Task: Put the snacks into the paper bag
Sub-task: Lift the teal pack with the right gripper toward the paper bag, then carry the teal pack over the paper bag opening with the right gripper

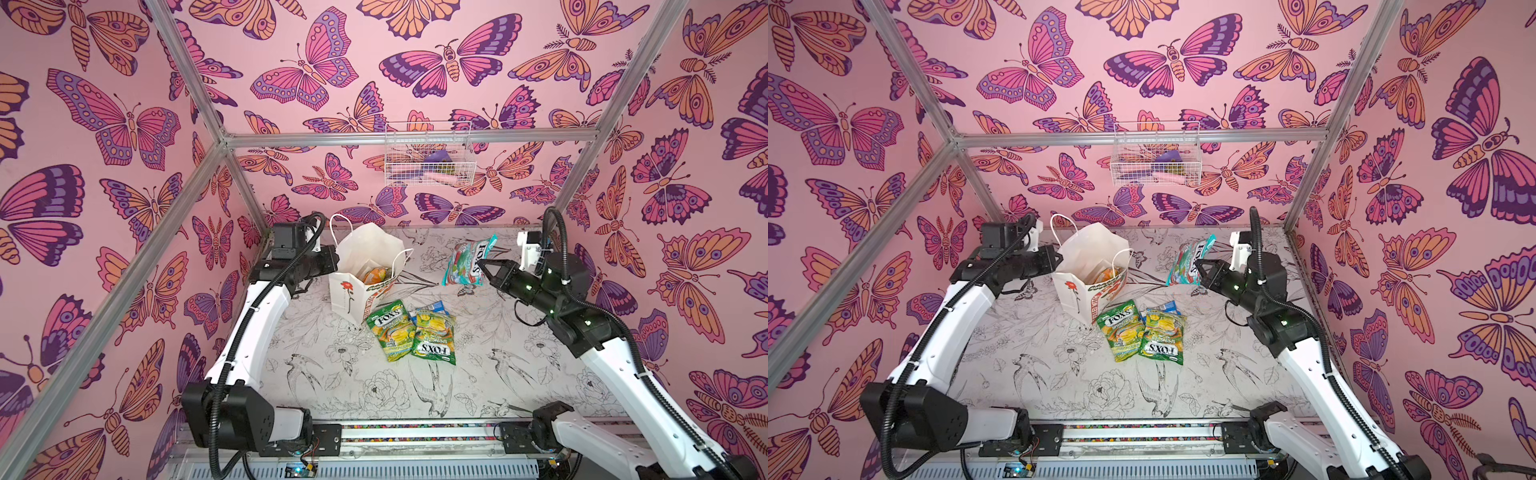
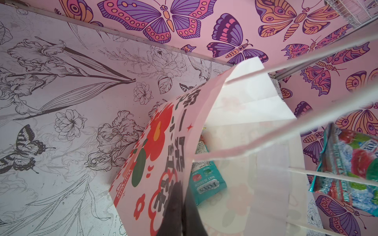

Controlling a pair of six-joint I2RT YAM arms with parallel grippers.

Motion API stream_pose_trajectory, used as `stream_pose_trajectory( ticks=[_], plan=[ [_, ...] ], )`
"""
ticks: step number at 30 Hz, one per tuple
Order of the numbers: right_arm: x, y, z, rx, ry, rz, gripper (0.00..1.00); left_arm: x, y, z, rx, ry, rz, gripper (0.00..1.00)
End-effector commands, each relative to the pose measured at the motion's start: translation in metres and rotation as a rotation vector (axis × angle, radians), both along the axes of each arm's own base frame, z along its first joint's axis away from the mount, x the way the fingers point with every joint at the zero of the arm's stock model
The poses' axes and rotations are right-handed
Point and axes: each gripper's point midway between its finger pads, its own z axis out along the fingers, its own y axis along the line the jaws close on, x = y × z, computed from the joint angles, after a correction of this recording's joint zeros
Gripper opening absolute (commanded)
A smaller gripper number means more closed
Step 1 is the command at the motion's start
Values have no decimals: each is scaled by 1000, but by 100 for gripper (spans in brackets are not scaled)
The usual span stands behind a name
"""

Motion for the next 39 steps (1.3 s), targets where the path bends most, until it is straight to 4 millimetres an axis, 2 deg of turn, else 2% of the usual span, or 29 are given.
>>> stream_pose_trajectory(
  ticks=[1, 8, 19, 29, 39],
  plan=[
    [-1, 7, 43, 9, -119, 16, 0, 0, -5, 24, -25, -92, -23, 0],
    [5, 26, 79, 66, -173, 71, 0, 1, -5, 23, -28, -91, -22, 0],
    [7, 59, 119, 97, -238, 137, 0, 0, -6, 25, -37, -96, -21, 0],
    [7, 95, 141, 96, -281, 195, 0, -2, -7, 27, -43, -99, -25, 0],
    [2, 110, 162, 91, -330, 216, 0, -2, -8, 28, -48, -104, -28, 0]
  ],
)
